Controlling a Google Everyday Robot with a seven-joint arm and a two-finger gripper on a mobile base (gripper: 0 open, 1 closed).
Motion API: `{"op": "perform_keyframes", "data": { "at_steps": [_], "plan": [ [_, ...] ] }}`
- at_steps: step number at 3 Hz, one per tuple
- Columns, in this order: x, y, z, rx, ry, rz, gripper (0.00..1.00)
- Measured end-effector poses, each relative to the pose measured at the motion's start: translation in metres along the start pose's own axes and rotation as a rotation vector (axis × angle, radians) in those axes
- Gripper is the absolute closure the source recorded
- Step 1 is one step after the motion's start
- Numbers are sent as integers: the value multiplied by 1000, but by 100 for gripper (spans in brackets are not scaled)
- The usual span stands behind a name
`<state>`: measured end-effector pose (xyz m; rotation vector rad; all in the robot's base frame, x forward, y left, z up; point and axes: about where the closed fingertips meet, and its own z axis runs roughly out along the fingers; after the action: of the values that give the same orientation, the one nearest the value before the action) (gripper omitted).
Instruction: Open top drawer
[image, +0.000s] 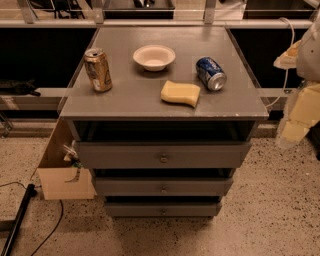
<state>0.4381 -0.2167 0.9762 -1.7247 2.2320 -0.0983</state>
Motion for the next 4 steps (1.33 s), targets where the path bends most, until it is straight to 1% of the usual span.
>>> {"op": "perform_keyframes", "data": {
  "at_steps": [1, 2, 3, 4],
  "plan": [
    [0, -2, -2, 13, -9, 3, 0],
    [4, -5, 14, -1, -82, 62, 0],
    [5, 10, 83, -128, -220, 205, 0],
    [3, 26, 134, -249, -312, 307, 0]
  ]
}}
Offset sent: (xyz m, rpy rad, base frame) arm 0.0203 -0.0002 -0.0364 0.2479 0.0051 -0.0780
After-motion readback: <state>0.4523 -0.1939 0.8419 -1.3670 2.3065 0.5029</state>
